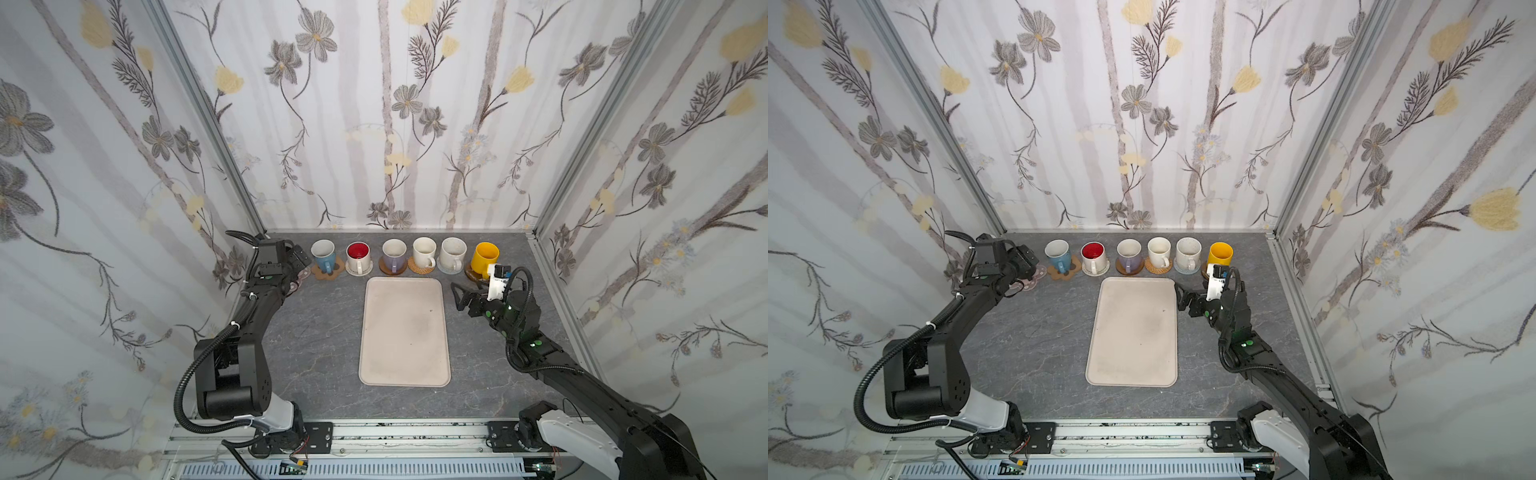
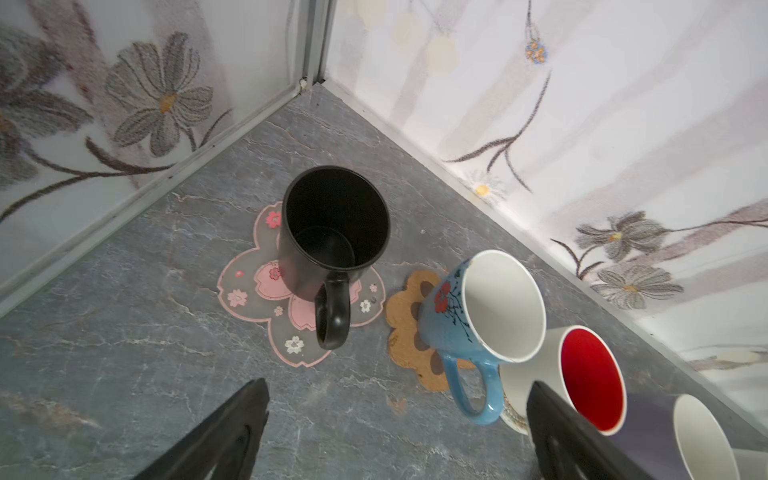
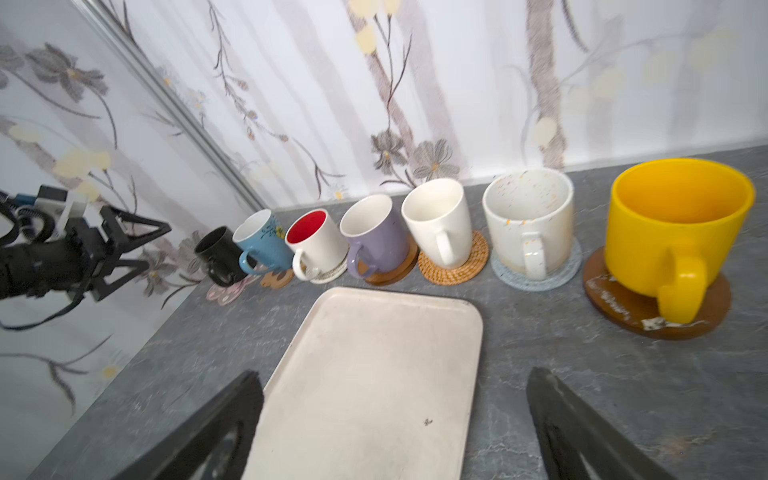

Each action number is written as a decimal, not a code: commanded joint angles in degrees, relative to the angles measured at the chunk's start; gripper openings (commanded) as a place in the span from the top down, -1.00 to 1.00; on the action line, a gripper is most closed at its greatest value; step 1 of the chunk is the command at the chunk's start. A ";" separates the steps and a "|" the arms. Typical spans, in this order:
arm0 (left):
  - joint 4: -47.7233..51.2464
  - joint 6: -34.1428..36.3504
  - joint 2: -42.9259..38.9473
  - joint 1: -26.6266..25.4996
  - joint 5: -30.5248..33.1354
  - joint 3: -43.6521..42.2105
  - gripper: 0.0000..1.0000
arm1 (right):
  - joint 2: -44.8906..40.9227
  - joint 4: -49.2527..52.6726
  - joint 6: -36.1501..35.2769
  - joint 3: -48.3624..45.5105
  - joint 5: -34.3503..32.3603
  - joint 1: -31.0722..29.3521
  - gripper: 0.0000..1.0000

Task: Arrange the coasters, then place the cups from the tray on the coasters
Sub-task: 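Lower the black mug onto the pink flower coaster with the left gripper, then open and raise the left gripper off the mug while the right arm retracts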

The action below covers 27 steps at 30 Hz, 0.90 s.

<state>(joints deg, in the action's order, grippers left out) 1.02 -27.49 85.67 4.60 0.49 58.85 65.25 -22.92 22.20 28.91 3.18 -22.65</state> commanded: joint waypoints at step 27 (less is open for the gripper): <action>-41.43 26.30 6.08 -8.78 7.98 -23.85 -1.00 | 1.77 -31.19 -17.24 -18.75 -23.25 18.96 -0.99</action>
<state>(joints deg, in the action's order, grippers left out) -34.98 -4.54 91.22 -4.27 6.52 34.39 65.30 -44.45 7.46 10.07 -18.81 -3.75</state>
